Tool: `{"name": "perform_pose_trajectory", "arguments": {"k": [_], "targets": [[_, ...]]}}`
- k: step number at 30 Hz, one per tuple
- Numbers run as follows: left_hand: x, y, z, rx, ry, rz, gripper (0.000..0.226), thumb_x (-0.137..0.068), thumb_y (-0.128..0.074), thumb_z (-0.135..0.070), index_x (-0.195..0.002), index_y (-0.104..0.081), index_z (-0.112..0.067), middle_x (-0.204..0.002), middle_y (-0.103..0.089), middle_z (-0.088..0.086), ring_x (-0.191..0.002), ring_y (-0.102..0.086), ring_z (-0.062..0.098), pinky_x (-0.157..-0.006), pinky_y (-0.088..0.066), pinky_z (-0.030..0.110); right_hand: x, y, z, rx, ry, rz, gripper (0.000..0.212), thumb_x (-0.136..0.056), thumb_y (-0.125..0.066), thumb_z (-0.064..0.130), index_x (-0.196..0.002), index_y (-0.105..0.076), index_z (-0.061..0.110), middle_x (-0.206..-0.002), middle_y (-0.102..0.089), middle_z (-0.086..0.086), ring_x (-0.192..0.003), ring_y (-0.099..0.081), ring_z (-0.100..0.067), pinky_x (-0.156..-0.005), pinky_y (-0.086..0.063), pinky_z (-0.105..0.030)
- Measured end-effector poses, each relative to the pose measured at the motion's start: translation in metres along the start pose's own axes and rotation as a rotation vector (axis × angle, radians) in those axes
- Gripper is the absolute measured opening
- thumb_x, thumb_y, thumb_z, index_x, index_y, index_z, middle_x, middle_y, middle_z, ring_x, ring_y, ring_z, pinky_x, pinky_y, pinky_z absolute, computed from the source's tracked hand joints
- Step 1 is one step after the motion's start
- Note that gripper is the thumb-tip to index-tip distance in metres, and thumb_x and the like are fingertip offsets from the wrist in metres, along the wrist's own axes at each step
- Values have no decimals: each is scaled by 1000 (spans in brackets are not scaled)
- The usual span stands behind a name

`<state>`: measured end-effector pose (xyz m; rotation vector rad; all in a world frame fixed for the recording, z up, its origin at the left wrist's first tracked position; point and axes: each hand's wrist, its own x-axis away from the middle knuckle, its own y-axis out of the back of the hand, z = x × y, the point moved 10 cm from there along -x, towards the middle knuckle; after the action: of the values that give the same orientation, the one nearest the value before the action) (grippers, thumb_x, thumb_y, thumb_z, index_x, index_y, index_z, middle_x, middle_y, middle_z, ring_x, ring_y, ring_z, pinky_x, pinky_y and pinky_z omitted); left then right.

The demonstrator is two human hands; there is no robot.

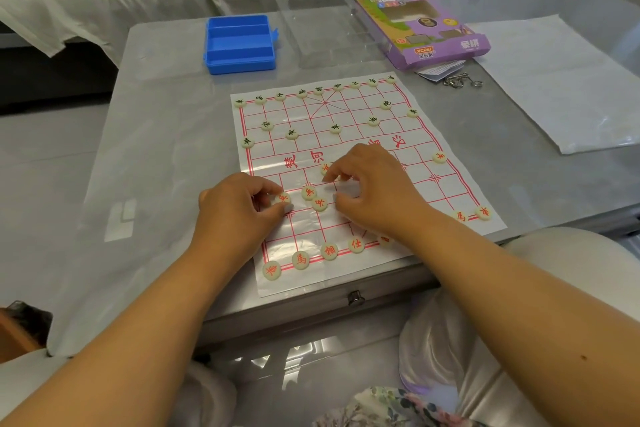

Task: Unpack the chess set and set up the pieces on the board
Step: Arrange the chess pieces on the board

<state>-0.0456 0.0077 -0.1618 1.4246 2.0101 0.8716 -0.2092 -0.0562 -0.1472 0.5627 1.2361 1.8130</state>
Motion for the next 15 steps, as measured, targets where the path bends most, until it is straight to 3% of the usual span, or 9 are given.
{"name": "perform_pose_trajectory", "arguments": {"k": [5,9,15], "targets": [[0,0,-1,-7,-2,-5,24,-78,-72,-41,-98,-71,-27,-87,-59,-15,-82,-56,11,-90,-49,47,6,-11,15,52,54,28,31,-82,-61,49,-107,-64,29,-100,-58,9,-90,-43,-7,-83,-42,-28],[0,0,0,8,-9,0,22,-78,-72,-42,-96,-71,-29,-85,-58,-18,-80,-56,10,-90,-49,48,1,-4,7,36,25,25,27,-84,-62,41,-106,-66,26,-100,-61,7,-91,-48,-8,-85,-46,-29],[0,0,-1,6,-12,1,23,-78,-72,-41,-97,-71,-28,-81,-55,-21,-78,-54,9,-91,-48,48,-4,51,-82,0,-390,-148,22,-84,-67,36,-104,-67,25,-89,-61,7,-87,-58,-14,-78,-49,-30]]}}
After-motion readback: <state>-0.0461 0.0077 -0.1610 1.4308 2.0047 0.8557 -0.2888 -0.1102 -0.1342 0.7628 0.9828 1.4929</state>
